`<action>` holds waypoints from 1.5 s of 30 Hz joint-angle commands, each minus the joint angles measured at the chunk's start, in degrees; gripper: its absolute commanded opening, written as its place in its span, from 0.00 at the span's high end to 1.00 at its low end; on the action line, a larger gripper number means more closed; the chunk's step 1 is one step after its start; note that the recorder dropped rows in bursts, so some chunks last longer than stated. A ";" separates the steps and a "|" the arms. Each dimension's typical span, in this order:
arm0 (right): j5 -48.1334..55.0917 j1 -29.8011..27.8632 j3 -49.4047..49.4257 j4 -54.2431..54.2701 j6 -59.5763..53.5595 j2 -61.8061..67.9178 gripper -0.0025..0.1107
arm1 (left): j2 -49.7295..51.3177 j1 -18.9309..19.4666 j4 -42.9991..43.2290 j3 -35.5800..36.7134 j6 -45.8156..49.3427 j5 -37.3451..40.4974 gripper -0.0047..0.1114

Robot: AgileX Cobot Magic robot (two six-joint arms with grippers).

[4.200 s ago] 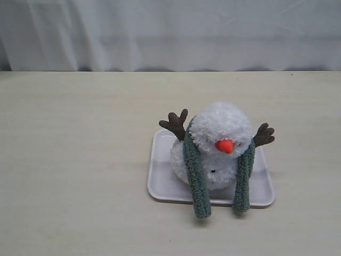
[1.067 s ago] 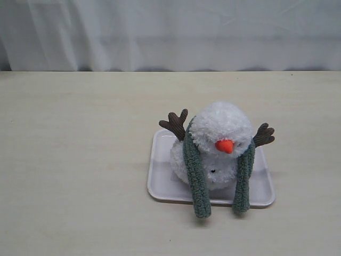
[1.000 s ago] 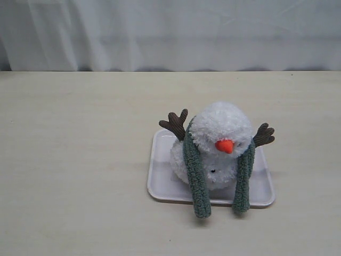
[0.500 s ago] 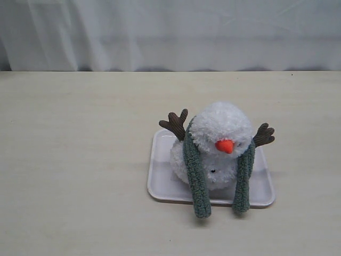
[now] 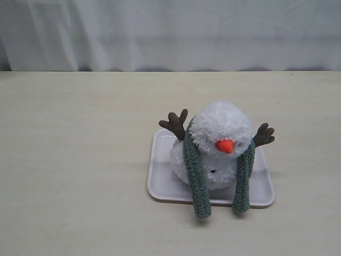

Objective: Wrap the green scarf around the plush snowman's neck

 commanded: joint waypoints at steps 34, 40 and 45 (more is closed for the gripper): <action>-0.93 0.07 0.17 -4.24 11.44 -0.20 0.94 | -0.10 -0.28 -0.36 0.21 -0.10 -0.93 0.96; -0.93 0.07 0.17 -4.24 11.44 -0.20 0.94 | -0.10 -0.28 -0.36 0.21 -0.10 -0.93 0.96; -0.93 0.07 0.17 -4.24 11.44 -0.20 0.94 | -0.10 -0.28 -0.36 0.21 -0.10 -0.93 0.96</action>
